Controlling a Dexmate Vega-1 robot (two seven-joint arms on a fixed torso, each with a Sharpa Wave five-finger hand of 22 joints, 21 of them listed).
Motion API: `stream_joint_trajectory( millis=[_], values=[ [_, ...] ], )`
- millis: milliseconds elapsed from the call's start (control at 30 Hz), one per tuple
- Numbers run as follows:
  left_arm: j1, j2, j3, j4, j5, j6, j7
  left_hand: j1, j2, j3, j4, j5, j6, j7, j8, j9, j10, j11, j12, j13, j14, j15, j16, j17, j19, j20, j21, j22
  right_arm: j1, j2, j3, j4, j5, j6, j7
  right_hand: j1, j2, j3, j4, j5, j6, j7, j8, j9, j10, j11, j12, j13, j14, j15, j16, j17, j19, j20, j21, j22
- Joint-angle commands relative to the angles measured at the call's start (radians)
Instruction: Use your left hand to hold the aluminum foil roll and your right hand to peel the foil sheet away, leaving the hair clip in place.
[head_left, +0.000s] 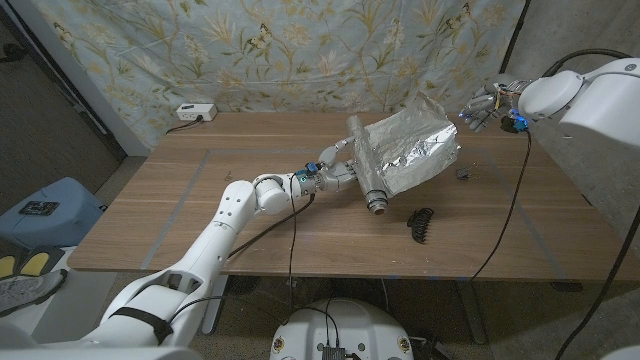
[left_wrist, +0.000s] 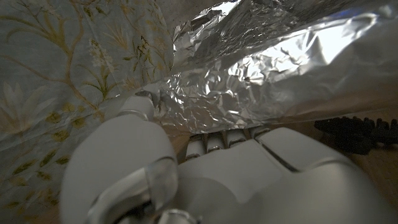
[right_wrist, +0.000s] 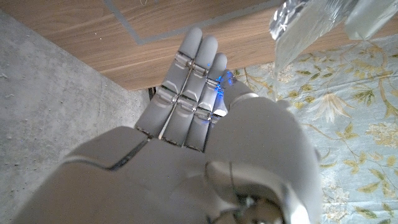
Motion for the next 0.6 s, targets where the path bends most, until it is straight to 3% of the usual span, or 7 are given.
stream_joint_trajectory(
  millis=[33,67,200,400,600],
  values=[
    [-0.024,0.02,0.026,0.034,-0.012,0.006,-0.037,0.0,0.009,0.008,-0.001,-0.005,0.016,0.001,0.009,0.003,0.012,0.004,0.005,0.001,0.007,-0.002,0.005,0.001,0.013,0.002,0.003,0.001,-0.072,0.002,0.119,0.001,0.079,0.034,0.001,-0.063,-0.015,-0.019,0.03,0.0,-0.041,0.015,-0.027,-0.01,-0.027,0.017,-0.017,-0.004,-0.023,0.018,-0.016,0.001,-0.013,0.007,0.008,0.0],
    [-0.026,0.021,0.028,0.035,-0.009,0.007,-0.041,0.001,0.009,0.008,-0.001,-0.005,0.017,0.001,0.009,0.003,0.016,0.003,0.006,0.001,0.008,-0.002,0.005,0.001,0.013,0.001,0.003,0.001,-0.078,0.0,0.129,-0.001,0.086,0.035,0.0,-0.083,-0.015,-0.025,0.038,0.0,-0.051,0.021,-0.036,-0.015,-0.036,0.029,-0.025,-0.008,-0.028,0.034,-0.024,-0.004,-0.016,0.01,0.009,-0.001],
    [-0.028,0.022,0.029,0.04,-0.01,0.011,-0.046,0.0,0.008,0.009,-0.001,-0.006,0.019,0.001,0.009,0.003,0.013,0.002,0.005,0.001,0.009,-0.003,0.005,0.0,0.014,0.001,0.003,0.001,-0.099,-0.007,0.168,-0.001,0.116,0.047,0.003,-0.146,-0.031,-0.051,0.062,-0.003,-0.069,0.027,-0.053,-0.028,-0.068,0.033,-0.049,-0.013,-0.051,0.051,-0.039,-0.005,-0.041,0.023,0.002,-0.003],
    [-0.023,0.025,0.027,0.034,-0.017,0.011,-0.033,0.0,0.012,0.011,0.0,-0.006,0.018,0.002,0.008,0.003,0.013,0.004,0.004,0.001,0.01,-0.003,0.006,0.0,0.014,0.002,0.003,0.001,-0.134,-0.032,0.224,0.0,0.164,0.077,0.024,-0.216,-0.056,-0.079,0.075,-0.007,-0.105,0.058,-0.076,-0.052,-0.132,0.092,-0.111,-0.037,-0.098,0.099,-0.075,-0.028,-0.059,0.055,-0.007,-0.006],
    [-0.022,0.027,0.029,0.033,-0.017,0.008,-0.027,-0.002,0.01,0.012,-0.001,-0.007,0.018,0.002,0.007,0.003,0.014,0.004,0.003,0.001,0.01,-0.004,0.006,-0.001,0.015,0.001,0.003,0.001,-0.168,-0.055,0.275,0.004,0.21,0.117,0.05,-0.293,-0.08,-0.112,0.091,-0.017,-0.169,0.086,-0.1,-0.081,-0.187,0.142,-0.178,-0.061,-0.168,0.175,-0.121,-0.056,-0.092,0.101,-0.032,-0.008]
  ],
)
